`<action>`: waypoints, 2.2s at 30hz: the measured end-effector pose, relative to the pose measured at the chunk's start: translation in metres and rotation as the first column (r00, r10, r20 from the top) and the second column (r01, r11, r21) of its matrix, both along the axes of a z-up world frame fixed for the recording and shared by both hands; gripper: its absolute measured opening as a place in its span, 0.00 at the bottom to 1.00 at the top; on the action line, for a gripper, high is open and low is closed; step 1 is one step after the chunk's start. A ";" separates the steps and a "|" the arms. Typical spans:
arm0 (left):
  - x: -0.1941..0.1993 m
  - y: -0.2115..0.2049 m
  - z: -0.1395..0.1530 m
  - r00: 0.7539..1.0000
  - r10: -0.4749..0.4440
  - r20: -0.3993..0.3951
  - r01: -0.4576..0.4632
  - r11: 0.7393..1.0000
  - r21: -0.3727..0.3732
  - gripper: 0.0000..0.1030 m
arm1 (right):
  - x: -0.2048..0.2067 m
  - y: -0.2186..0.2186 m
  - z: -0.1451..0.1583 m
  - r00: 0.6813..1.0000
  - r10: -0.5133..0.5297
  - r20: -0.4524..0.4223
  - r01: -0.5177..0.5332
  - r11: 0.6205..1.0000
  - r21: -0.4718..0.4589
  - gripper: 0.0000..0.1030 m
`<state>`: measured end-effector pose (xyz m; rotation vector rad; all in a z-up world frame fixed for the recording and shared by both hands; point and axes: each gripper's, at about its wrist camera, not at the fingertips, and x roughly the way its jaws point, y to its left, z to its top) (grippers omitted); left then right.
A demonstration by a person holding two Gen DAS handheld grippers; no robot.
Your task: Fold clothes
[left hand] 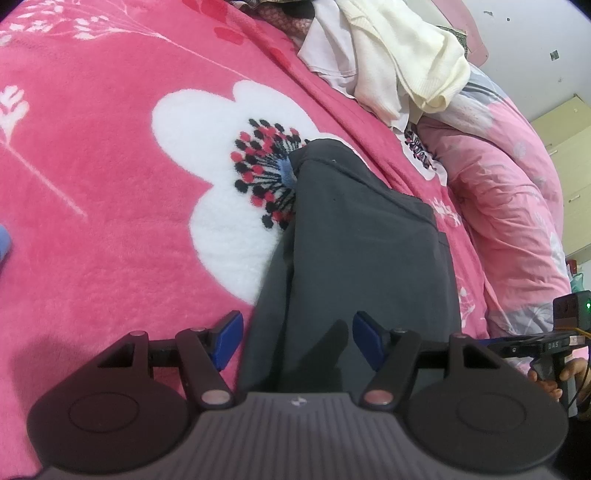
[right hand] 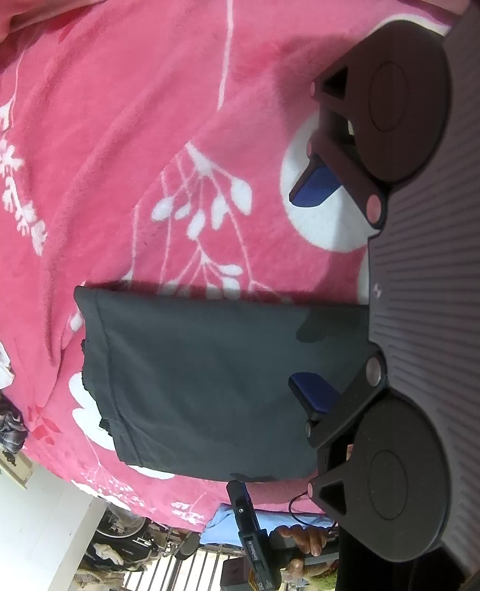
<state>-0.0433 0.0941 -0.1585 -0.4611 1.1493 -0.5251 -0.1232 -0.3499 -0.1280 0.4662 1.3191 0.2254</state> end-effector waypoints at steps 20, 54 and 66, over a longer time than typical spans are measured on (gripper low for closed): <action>-0.007 -0.003 0.000 1.000 0.016 0.002 -0.016 1.000 0.001 0.65 | 0.001 -0.001 -0.003 1.000 0.000 -0.001 0.000 1.000 0.001 0.94; 0.057 -0.015 -0.025 0.995 -0.063 0.072 0.076 0.979 -0.191 0.64 | 0.080 -0.029 -0.029 0.993 -0.075 0.096 0.049 0.968 0.247 0.91; 0.081 -0.027 -0.030 0.989 -0.107 0.100 0.132 0.950 -0.283 0.61 | 0.109 -0.019 -0.046 0.973 -0.122 0.195 0.015 0.880 0.475 0.92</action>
